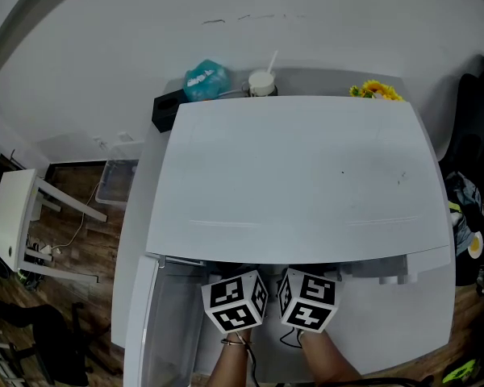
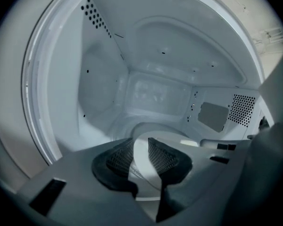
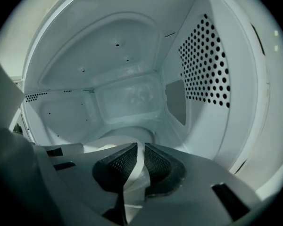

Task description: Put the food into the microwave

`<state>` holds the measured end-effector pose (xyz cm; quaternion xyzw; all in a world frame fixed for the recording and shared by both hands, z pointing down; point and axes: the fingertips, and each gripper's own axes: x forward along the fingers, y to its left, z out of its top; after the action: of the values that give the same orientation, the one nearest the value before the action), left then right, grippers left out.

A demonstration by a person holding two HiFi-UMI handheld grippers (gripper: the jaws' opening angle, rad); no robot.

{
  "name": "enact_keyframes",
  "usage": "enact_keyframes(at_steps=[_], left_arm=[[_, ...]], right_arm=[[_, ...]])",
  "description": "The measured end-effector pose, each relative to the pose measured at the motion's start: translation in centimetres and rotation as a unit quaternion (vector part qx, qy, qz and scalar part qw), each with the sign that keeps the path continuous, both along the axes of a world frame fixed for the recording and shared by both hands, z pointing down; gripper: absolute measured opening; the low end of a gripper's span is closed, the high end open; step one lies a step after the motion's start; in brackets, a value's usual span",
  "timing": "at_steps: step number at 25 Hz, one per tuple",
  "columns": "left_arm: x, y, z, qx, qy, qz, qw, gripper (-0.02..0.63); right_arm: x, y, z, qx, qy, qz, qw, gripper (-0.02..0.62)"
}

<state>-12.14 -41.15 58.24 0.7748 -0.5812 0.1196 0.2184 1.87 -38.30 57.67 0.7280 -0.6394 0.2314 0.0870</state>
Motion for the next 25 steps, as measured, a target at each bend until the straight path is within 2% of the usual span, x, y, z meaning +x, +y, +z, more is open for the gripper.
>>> enact_keyframes(at_steps=[5,17,25], left_arm=[[0.1,-0.2,0.1,-0.008,0.000,0.000,1.0000,0.101],[-1.0,0.3,-0.4,0.005,0.032,-0.020,0.9993,0.100],[-1.5,2.5,-1.1,0.010,0.043,-0.024,0.9987,0.101]], right_arm=[[0.2,0.0,0.0,-0.003,-0.006,0.009,1.000,0.058],[0.9,0.2,0.0,0.004,-0.010,0.021,1.000,0.058],[-0.2,1.8,-0.1,-0.007,0.008,-0.014,1.000,0.058]])
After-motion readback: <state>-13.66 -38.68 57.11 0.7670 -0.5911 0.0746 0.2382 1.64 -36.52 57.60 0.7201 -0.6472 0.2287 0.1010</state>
